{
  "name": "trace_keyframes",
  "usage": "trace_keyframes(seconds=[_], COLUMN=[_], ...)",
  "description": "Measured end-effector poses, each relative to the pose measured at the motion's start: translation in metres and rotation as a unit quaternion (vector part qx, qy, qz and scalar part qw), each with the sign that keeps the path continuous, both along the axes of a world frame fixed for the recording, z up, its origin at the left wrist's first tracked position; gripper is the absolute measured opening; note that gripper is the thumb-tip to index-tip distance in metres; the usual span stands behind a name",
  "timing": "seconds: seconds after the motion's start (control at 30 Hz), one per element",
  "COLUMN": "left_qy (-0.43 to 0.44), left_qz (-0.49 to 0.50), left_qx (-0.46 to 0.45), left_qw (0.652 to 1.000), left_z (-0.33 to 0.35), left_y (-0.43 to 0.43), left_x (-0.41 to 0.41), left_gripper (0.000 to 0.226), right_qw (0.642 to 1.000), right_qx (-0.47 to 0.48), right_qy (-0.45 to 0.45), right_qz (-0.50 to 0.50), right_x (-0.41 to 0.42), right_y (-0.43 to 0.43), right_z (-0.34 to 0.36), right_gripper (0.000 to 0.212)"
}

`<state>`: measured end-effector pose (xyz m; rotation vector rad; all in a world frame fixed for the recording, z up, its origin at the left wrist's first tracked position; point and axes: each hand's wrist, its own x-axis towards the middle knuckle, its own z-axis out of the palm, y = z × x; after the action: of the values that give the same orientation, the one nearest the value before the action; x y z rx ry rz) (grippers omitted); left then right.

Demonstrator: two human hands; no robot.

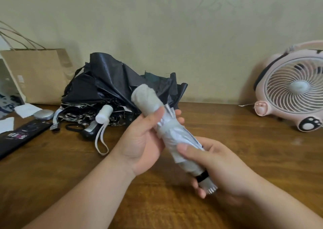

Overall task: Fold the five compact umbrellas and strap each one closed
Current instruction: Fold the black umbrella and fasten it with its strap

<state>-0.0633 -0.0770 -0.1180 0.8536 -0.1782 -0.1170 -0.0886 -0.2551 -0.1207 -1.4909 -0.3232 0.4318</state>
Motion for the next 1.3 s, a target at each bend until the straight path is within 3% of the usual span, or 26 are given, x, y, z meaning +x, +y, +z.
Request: trace_keyframes(seconds=[0.1, 0.17, 0.27, 0.33, 0.4, 0.5, 0.63, 0.73, 0.87, 1.07, 1.2, 1.3], left_qy=[-0.041, -0.033, -0.01, -0.031, -0.053, -0.067, -0.072, -0.078, -0.081, -0.065, -0.044, -0.013], left_qz=[-0.085, -0.067, 0.062, 0.149, 0.201, 0.23, 0.295, 0.366, 0.38, 0.347, 0.328, 0.307], left_qx=[-0.011, 0.011, 0.138, 0.256, 0.313, 0.371, 0.48, 0.514, 0.589, 0.693, 0.713, 0.71], left_qw=[0.995, 0.997, 0.988, 0.955, 0.927, 0.897, 0.823, 0.771, 0.708, 0.628, 0.619, 0.633], left_z=[-0.004, -0.007, -0.01, -0.01, -0.009, -0.009, -0.018, -0.019, -0.022, -0.028, -0.027, -0.025], left_y=[0.004, 0.002, -0.007, -0.012, -0.015, -0.014, -0.003, 0.011, 0.025, 0.035, 0.039, 0.043], left_x=[-0.001, 0.001, 0.003, 0.003, 0.002, 0.001, 0.005, 0.012, 0.019, 0.025, 0.027, 0.028], left_gripper=[0.061, 0.059, 0.062, 0.063, 0.059, 0.053, 0.038, 0.022, 0.025, 0.02, 0.015, 0.03], right_qw=[0.98, 0.97, 0.991, 0.997, 0.991, 0.991, 0.978, 0.917, 0.837, 0.785, 0.743, 0.691], right_qx=[0.099, 0.1, 0.018, -0.071, -0.113, -0.105, -0.139, -0.298, -0.437, -0.539, -0.596, -0.644], right_qy=[0.156, 0.197, 0.12, 0.015, -0.042, -0.05, -0.012, -0.059, -0.075, -0.03, -0.033, -0.085], right_qz=[0.072, 0.096, 0.061, -0.009, -0.06, -0.073, -0.153, -0.259, -0.32, -0.304, -0.303, -0.318], right_x=[0.002, 0.005, 0.005, 0.003, 0.002, 0.001, 0.025, 0.071, 0.132, 0.172, 0.181, 0.178], right_y=[-0.008, -0.012, -0.01, -0.003, 0.003, 0.008, -0.004, -0.027, -0.058, -0.065, -0.066, -0.065], right_z=[0.008, 0.009, 0.002, -0.004, -0.008, -0.007, 0.001, 0.012, 0.022, 0.0, -0.003, 0.0], right_gripper=[0.021, 0.027, 0.031, 0.035, 0.033, 0.032, 0.033, 0.03, 0.032, 0.033, 0.041, 0.058])
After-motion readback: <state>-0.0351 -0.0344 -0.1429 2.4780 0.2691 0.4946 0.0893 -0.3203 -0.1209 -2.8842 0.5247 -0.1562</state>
